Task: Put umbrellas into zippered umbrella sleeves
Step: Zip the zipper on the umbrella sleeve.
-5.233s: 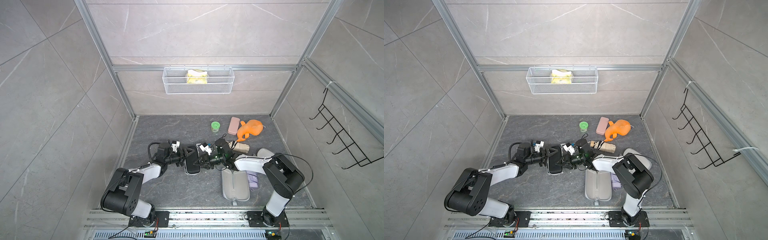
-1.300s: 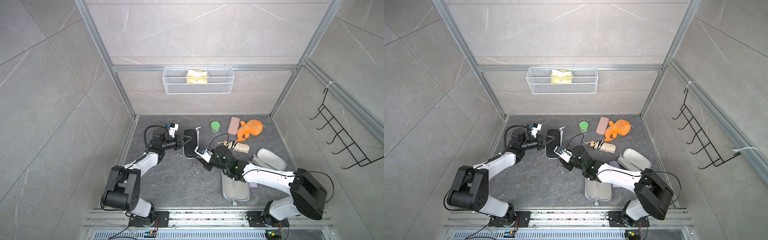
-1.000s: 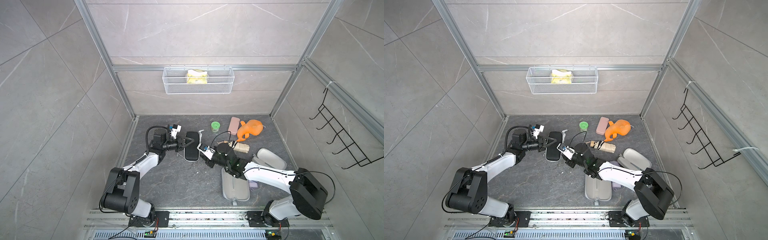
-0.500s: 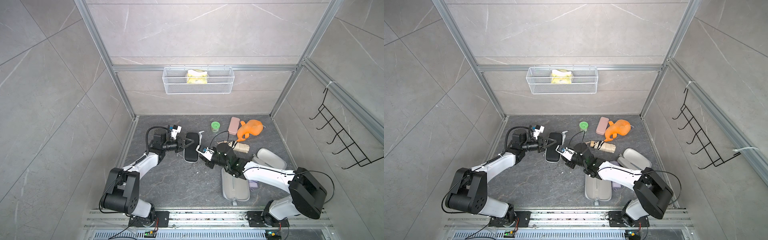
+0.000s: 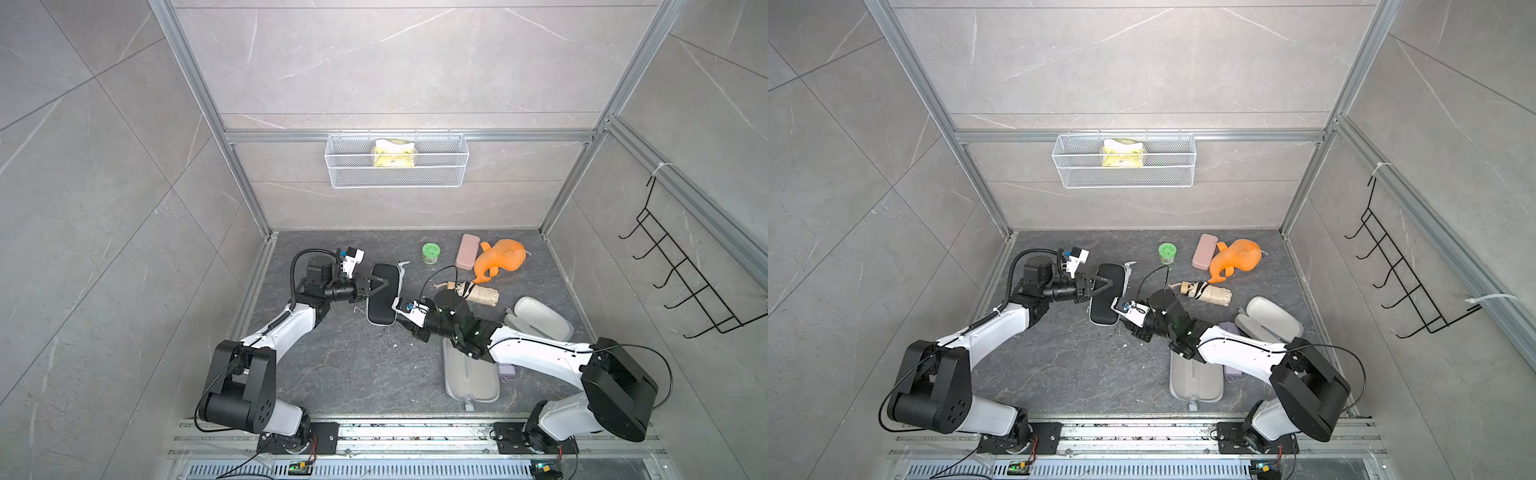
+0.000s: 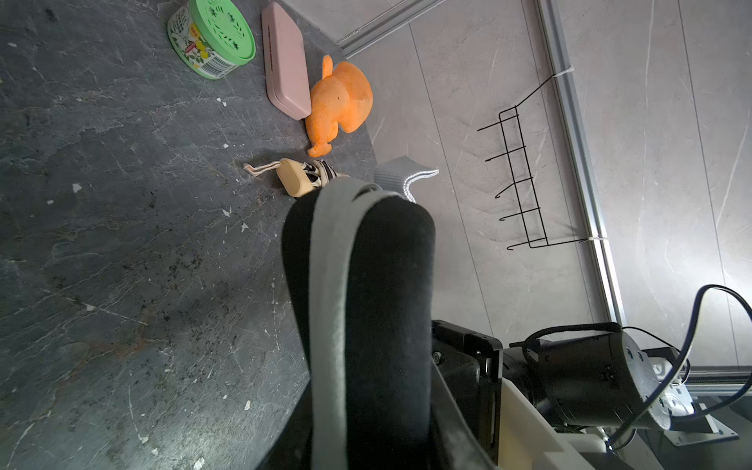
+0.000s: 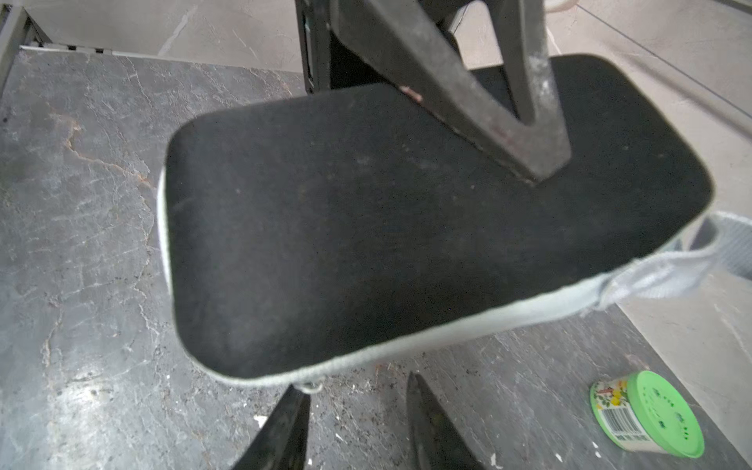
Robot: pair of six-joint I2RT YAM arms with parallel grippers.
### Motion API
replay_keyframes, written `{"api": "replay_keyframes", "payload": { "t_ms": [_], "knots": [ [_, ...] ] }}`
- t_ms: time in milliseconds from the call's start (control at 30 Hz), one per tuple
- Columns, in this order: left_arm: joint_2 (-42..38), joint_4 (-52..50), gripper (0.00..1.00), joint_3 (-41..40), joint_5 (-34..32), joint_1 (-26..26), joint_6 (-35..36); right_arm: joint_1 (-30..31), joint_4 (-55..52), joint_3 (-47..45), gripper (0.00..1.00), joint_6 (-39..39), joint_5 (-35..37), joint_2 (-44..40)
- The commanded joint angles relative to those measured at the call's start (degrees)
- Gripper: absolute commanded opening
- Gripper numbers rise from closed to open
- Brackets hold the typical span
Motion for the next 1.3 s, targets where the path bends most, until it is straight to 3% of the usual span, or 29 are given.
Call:
{"api": "replay_keyframes", "payload": {
  "t_ms": [0, 433, 667, 1000, 1267],
  "knots": [
    [-3.2, 3.2, 0.02, 2.6, 1.0, -0.2, 2.2, 0.8, 3.7, -2.4, 0.42, 4.1, 0.4, -0.7],
    [-2.6, 3.6, 0.01, 2.1, 0.2, -0.7, 2.6, 2.5, 4.3, -0.1, 0.39, 5.1, 1.9, 0.1],
    [-2.3, 3.7, 0.0, 2.0, 0.0, -0.7, 2.3, 2.8, 5.6, -0.3, 0.27, 6.5, 2.0, 0.1],
    [-2.7, 4.3, 0.0, 2.1, -3.5, -0.7, 2.0, 3.9, 3.1, -0.2, 0.01, 5.5, 4.2, -0.4],
    [-3.9, 11.7, 0.0, -0.3, -12.4, -0.1, -1.7, 7.6, 0.2, -1.6, 0.0, 5.8, 8.1, -1.1]
  ]
}}
